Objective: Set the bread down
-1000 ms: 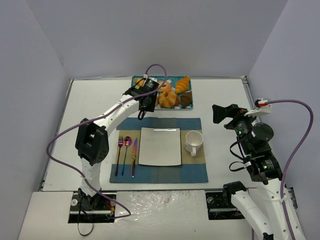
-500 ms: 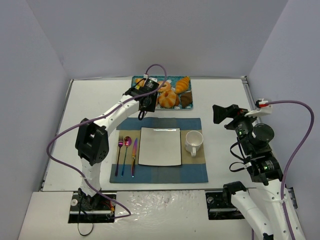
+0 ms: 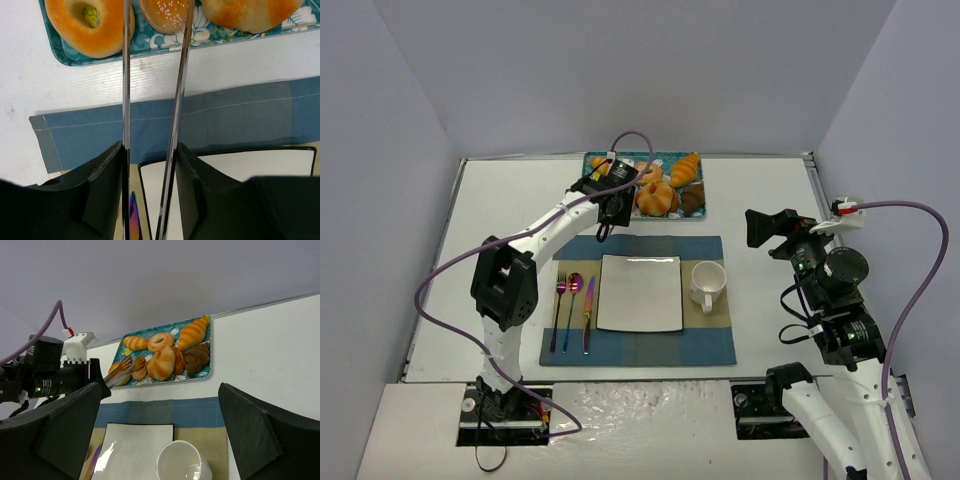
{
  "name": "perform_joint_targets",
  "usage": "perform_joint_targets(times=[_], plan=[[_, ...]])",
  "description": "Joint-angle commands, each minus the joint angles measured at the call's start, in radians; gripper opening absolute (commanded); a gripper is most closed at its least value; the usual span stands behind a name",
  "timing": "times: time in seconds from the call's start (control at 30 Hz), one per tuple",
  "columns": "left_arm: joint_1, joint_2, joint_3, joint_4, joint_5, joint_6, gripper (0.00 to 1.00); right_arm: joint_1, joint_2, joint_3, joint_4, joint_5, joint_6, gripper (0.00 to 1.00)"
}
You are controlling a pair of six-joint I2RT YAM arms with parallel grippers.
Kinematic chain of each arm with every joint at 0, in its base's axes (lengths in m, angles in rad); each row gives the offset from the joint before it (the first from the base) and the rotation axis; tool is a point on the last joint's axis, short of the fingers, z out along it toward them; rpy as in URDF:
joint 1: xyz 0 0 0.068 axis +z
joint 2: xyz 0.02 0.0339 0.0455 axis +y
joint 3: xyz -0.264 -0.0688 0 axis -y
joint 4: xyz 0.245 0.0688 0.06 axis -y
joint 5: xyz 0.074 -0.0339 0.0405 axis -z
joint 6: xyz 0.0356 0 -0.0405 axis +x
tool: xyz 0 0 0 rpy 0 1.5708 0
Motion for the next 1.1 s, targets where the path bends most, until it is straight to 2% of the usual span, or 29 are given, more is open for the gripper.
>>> perform_joint_targets(times=[0.0, 0.43, 0.63, 1.07], plan=[[-0.008, -0.038, 0.013, 0.033, -0.008, -0.010, 0.37, 0.008, 0.009, 0.029, 0.071, 0.015, -0.014, 1.00], [-0.020, -0.094, 0.011, 0.024, -0.045, 0.012, 0.16, 0.008, 0.027, 0.042, 0.071, 0.012, -0.019, 1.00], [-0.036, -0.132, 0.021, 0.031, -0.067, 0.038, 0.12, 0.008, 0.032, 0.041, 0.073, 0.014, -0.020, 1.00], [-0.061, -0.237, 0.022, -0.016, -0.077, 0.077, 0.12, 0.008, 0.040, 0.033, 0.079, 0.020, -0.022, 1.00]])
